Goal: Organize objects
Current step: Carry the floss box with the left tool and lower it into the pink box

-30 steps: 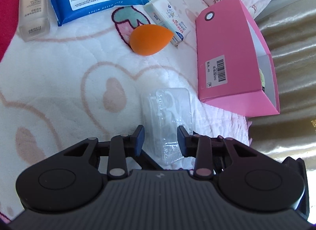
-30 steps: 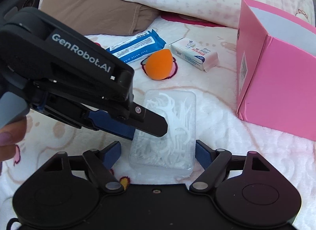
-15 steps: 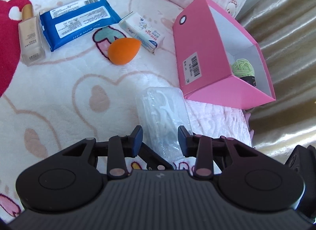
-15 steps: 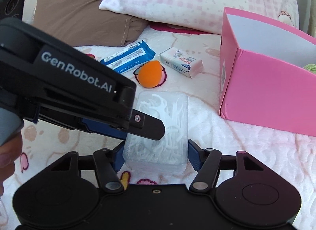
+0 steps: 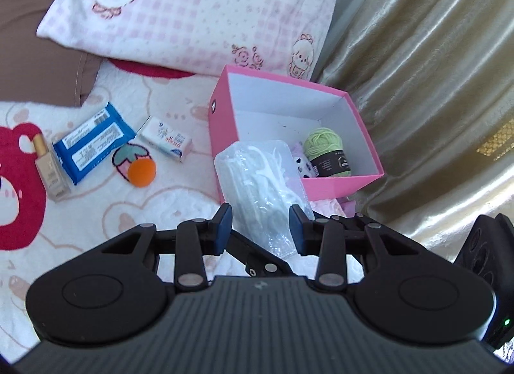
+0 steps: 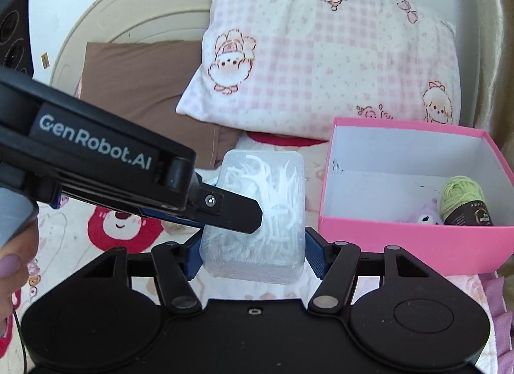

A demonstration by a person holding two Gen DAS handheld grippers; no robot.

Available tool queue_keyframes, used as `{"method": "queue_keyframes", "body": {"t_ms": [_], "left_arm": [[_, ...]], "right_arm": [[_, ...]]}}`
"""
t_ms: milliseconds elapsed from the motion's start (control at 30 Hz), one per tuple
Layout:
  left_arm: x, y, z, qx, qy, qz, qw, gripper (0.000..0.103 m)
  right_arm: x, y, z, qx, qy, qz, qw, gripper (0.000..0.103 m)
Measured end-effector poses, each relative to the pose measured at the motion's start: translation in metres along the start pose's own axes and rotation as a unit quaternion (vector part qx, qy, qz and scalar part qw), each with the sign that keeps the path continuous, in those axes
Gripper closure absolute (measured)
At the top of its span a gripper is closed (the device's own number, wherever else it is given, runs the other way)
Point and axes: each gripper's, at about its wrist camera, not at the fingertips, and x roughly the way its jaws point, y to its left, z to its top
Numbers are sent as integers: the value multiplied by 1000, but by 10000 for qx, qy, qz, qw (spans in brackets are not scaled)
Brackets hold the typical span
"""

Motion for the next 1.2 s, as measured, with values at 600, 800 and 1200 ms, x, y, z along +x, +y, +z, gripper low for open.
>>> {"method": "queue_keyframes", "body": {"t_ms": [600, 800, 1200], "left_arm": [[22, -101, 78, 548, -87, 76, 9984, 65], [83, -96, 90, 634, 133, 308, 9974, 62], [183, -60, 113, 402, 900, 433, 9942, 67]], "right_arm": [[-30, -88, 81, 388, -291, -1, 9988, 35], [17, -122, 76, 516, 40, -26, 9987, 36], [111, -181, 71, 655, 1058, 237, 9919, 36]]}}
